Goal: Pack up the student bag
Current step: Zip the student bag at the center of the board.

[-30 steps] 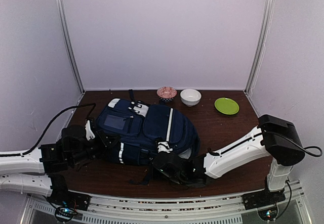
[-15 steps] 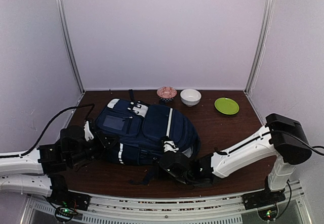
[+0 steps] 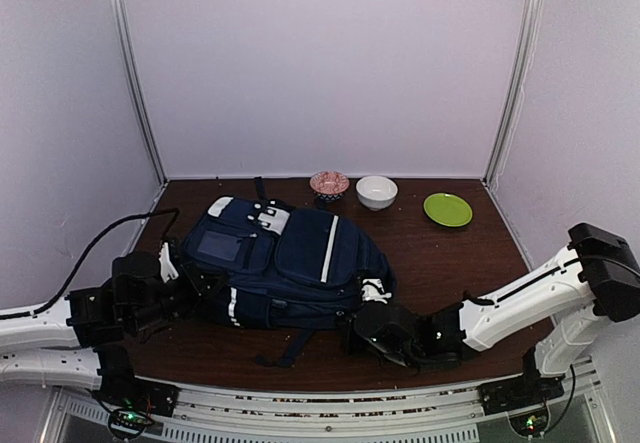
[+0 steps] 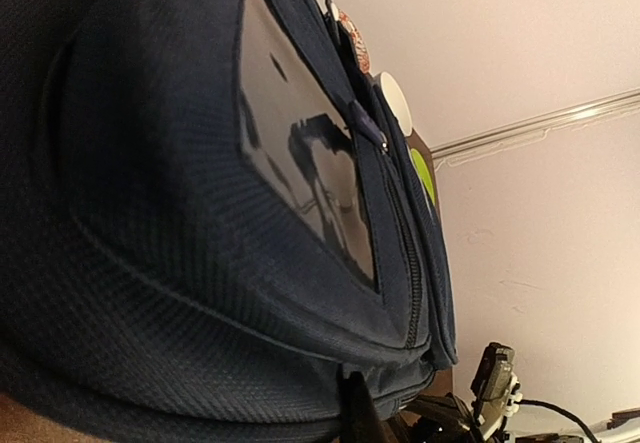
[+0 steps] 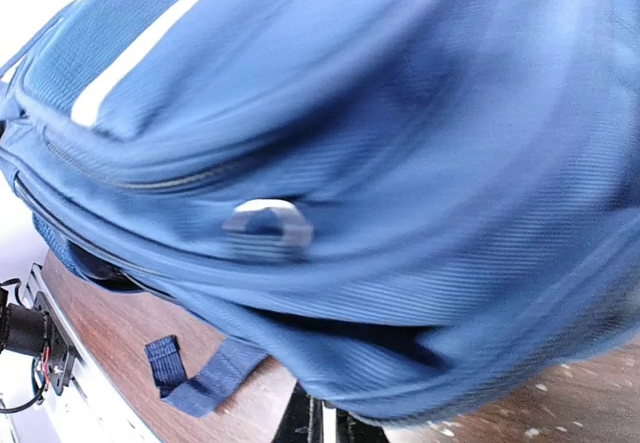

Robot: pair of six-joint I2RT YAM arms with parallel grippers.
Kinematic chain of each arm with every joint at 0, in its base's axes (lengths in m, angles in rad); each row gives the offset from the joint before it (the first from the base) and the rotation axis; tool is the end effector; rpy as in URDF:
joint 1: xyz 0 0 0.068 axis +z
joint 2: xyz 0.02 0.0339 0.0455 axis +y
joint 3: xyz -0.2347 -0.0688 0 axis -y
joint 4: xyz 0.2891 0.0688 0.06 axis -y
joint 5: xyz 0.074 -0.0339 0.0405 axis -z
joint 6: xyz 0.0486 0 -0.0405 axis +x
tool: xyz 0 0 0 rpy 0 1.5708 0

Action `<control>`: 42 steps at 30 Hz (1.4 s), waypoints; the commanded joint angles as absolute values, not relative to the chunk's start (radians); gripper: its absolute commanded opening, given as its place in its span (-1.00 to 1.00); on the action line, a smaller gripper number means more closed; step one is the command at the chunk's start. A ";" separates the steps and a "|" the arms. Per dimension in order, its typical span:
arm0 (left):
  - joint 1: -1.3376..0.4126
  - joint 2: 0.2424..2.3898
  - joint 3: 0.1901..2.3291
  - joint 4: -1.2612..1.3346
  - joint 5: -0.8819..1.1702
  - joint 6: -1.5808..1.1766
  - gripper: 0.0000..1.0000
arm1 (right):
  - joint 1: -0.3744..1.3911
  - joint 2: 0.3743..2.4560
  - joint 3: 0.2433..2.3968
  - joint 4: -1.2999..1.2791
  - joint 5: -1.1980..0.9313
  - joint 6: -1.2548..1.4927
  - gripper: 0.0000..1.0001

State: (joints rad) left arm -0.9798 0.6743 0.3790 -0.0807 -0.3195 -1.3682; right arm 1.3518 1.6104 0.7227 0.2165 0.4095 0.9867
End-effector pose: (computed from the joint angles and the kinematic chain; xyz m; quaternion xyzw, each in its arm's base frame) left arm 0.1478 -0.1928 0.1892 -0.2453 0.7837 -0.4614 0.3359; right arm 0.0952 0.3386 0.0879 -0.0731 0.8831 0.3203 0.3349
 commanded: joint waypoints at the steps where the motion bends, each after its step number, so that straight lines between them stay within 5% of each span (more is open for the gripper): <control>1: -0.939 0.588 0.385 -0.077 -0.462 -1.339 -1.00 | 1.341 1.531 0.654 0.073 0.542 1.038 -1.00; 18: -0.850 0.431 0.348 -0.252 -0.452 -1.247 -1.00 | 1.213 1.368 0.568 -0.007 0.521 0.993 -1.00; 32: -0.499 0.970 0.417 0.141 0.100 -1.083 -1.00 | 1.320 1.343 0.586 -0.073 0.488 0.942 -1.00; 42: -0.354 1.131 0.461 0.160 0.117 -1.037 -1.00 | 1.394 1.488 0.772 0.015 0.387 0.797 -1.00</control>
State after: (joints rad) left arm -0.4206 1.1294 0.4568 0.1200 0.1913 -1.0847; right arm 1.3720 1.4460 0.6983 -0.0330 0.4232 0.8837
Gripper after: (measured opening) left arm 0.064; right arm 0.020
